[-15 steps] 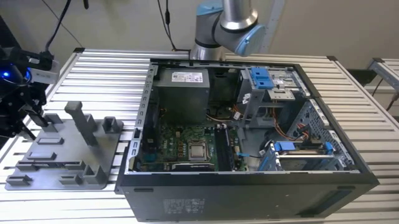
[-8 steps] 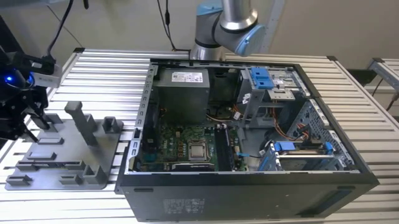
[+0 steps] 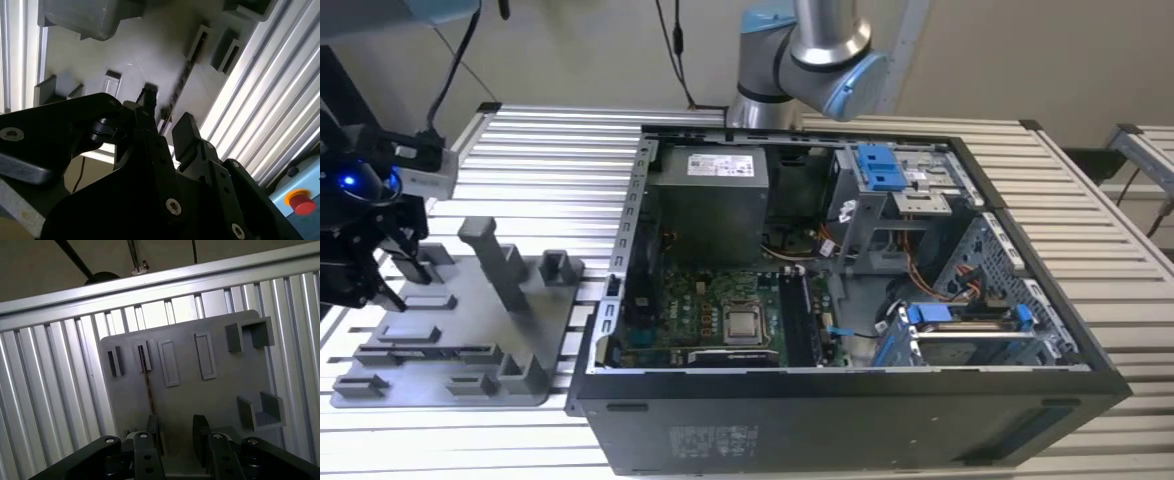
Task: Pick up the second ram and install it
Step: 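Pick up the second ram and move it above second insertion slot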
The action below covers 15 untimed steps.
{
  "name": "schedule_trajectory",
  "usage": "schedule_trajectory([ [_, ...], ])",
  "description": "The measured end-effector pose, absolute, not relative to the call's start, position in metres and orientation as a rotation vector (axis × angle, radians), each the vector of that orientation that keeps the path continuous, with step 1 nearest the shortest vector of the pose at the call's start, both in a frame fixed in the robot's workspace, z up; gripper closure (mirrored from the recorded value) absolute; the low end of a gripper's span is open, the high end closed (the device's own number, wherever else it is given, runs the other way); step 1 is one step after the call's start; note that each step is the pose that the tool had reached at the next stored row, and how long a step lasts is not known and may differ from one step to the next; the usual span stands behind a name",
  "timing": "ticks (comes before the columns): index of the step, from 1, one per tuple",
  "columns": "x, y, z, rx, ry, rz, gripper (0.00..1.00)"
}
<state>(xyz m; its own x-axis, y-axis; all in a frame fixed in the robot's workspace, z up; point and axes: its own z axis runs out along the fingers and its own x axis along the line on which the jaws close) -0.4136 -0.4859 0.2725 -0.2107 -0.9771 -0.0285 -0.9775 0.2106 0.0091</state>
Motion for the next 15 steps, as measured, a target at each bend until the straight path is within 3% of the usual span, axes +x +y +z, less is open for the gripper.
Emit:
schedule_trajectory([
  [15, -0.414, -0.486, 0.258, -1.964, 2.432, 0.038, 0.58],
])
